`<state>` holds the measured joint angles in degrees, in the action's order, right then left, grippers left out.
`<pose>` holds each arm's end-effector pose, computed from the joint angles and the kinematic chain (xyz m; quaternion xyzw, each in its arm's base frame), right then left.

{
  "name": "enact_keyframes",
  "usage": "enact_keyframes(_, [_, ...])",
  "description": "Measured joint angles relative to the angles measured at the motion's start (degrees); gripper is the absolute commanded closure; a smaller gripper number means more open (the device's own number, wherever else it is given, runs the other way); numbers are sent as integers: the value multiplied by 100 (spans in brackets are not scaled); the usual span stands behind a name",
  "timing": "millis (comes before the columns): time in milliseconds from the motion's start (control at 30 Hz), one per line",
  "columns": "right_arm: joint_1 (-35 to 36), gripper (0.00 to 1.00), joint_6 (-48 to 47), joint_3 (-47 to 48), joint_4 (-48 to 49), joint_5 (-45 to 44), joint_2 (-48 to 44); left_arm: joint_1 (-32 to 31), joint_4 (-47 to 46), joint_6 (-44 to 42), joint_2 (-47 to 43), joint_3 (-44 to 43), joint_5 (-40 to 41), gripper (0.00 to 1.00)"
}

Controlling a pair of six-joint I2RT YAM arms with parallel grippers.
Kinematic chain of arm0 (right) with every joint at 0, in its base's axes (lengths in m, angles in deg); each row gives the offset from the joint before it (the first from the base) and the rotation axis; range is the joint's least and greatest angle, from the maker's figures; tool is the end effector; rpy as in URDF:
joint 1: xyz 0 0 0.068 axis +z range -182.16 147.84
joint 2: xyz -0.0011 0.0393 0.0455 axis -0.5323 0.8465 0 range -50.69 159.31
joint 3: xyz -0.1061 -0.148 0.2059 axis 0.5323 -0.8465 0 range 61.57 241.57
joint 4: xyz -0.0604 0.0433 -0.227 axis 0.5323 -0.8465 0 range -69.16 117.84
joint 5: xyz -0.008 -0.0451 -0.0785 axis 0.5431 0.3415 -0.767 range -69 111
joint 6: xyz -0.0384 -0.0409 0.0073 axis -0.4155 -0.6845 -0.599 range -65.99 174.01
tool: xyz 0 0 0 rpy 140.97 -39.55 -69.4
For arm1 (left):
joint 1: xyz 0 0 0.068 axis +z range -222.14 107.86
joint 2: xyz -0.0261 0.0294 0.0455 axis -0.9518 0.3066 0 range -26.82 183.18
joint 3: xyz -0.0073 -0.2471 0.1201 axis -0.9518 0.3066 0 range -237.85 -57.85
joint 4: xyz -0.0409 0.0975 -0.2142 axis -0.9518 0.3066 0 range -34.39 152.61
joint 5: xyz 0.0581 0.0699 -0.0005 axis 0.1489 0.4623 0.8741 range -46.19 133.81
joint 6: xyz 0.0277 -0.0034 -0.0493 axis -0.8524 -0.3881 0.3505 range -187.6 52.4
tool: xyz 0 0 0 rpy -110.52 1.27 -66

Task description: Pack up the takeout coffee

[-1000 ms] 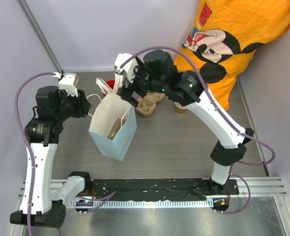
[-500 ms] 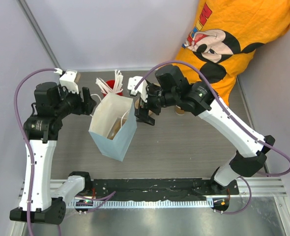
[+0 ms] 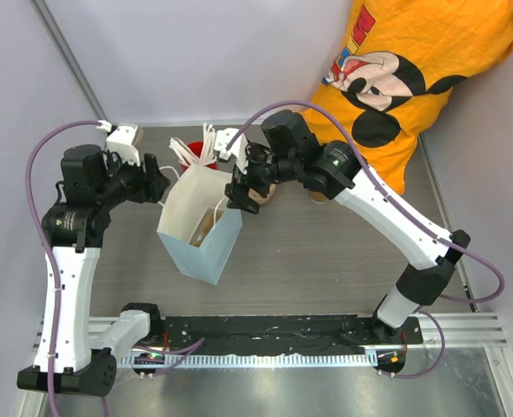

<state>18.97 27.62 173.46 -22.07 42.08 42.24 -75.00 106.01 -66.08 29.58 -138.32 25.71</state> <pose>0.1885 0.2565 0.4508 -0.6059 0.6106 0.2593 0.4392 0.1490 -0.0198 0.4305 0.0928 0.8380 -0.1535 0.5154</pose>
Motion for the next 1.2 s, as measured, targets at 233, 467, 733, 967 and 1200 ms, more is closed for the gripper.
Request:
enact_keyframes(233, [0, 52, 9, 208, 79, 76, 461, 0, -2, -2, 0, 0, -13, 62])
enact_keyframes(467, [0, 89, -24, 332, 66, 181, 498, 0, -4, 4, 13, 0, -9, 76])
enact_keyframes(733, [0, 99, 4, 459, 44, 313, 498, 0, -7, 111, 138, -125, 2, 80])
enact_keyframes(967, [0, 99, 26, 498, 13, 350, 494, 0, -2, 133, 173, -317, 0, 83])
enact_keyframes(1200, [0, 99, 66, 817, -70, 348, 492, 0, 22, 175, 367, -960, -37, 89])
